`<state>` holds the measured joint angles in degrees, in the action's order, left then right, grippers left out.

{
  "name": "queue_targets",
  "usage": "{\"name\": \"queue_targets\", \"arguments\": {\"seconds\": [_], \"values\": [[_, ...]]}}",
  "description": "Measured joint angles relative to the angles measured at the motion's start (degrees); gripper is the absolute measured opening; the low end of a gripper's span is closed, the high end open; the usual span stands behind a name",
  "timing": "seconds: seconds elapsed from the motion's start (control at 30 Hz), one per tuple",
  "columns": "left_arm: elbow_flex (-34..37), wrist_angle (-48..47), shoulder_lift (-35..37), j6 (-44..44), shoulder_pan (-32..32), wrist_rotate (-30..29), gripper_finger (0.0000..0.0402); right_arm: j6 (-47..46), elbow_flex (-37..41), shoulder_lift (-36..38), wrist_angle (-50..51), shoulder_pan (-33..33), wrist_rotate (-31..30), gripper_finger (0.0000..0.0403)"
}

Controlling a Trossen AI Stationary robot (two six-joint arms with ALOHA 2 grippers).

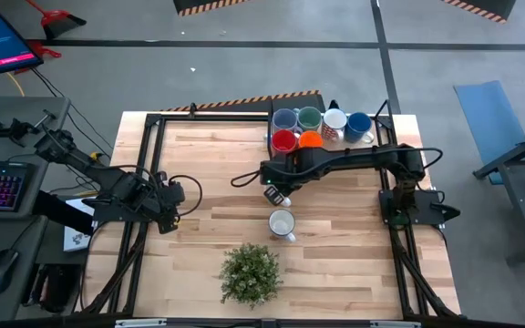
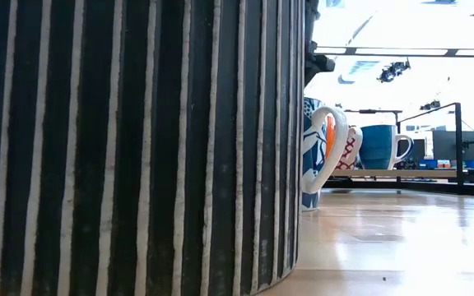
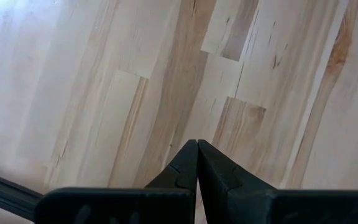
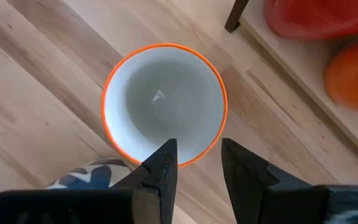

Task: Place coffee mugs
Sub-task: Put the yellow patterned mug on the shelf

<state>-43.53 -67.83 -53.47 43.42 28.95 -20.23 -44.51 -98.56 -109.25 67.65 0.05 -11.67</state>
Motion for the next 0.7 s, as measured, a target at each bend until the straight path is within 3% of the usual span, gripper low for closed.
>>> {"name": "queue_targets", "arguments": {"seconds": [0.3, 0.7], "values": [[0.00, -0.02, 0.00, 0.03, 0.00, 0.04, 0.0000, 1.32, 0.00, -2.43, 0.49, -1.61, -1.75, 0.0103], [-0.01, -0.23, 0.01, 1.35, 2.45, -0.34, 0.0000, 4.78, 0.02, -6.00, -0.84, -4.31, 2.10, 0.0103]]}}
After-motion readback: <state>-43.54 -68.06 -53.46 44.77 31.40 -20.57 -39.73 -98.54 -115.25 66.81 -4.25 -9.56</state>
